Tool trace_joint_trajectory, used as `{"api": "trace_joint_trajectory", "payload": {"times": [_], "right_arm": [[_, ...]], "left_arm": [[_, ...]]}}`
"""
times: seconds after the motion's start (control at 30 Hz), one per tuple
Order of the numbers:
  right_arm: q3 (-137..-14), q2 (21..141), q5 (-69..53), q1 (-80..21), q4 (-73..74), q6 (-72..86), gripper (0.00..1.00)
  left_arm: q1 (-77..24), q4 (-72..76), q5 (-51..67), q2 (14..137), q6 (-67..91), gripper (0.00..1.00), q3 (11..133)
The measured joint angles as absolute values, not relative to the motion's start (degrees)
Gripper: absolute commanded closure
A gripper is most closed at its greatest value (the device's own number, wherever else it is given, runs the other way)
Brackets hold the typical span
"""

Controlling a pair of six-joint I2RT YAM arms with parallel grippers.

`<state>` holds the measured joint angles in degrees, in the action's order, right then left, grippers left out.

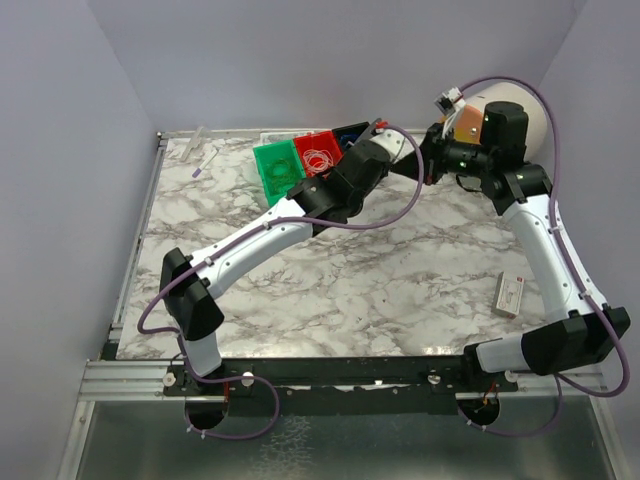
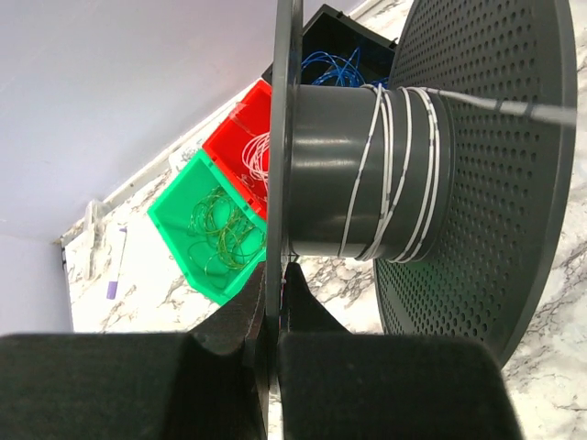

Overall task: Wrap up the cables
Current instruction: Wrap the cable around the cable reel.

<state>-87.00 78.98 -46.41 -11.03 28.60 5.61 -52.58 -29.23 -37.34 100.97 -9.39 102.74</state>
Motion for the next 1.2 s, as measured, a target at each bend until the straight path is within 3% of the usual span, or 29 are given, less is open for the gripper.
{"api": "trace_joint_trajectory", "payload": {"times": [0.3, 0.53, 0.87, 1.2], "right_arm": [[-77.5, 79.3, -57.5, -16.7, 21.5, 9.2, 1.0], [-74.4, 80.1, -57.1, -18.9, 18.8, 7.7, 1.0], [-67.1, 80.2, -58.2, -21.6, 11.9, 4.8, 0.99], [-74.5, 83.4, -67.1, -22.5, 10.7, 5.6, 0.99]], "left_arm": [[-52.8, -29.1, -38.5, 101.3, -9.3, 1.0, 104.2], [-52.4, -32.1, -38.6, 101.3, -8.3, 1.0, 104.7], [-46.9, -37.4, -27.0, 101.2, -1.3, 1.0, 105.6], [-42.6, -36.2, -21.5, 99.4, 5.8, 1.0, 105.6]]}}
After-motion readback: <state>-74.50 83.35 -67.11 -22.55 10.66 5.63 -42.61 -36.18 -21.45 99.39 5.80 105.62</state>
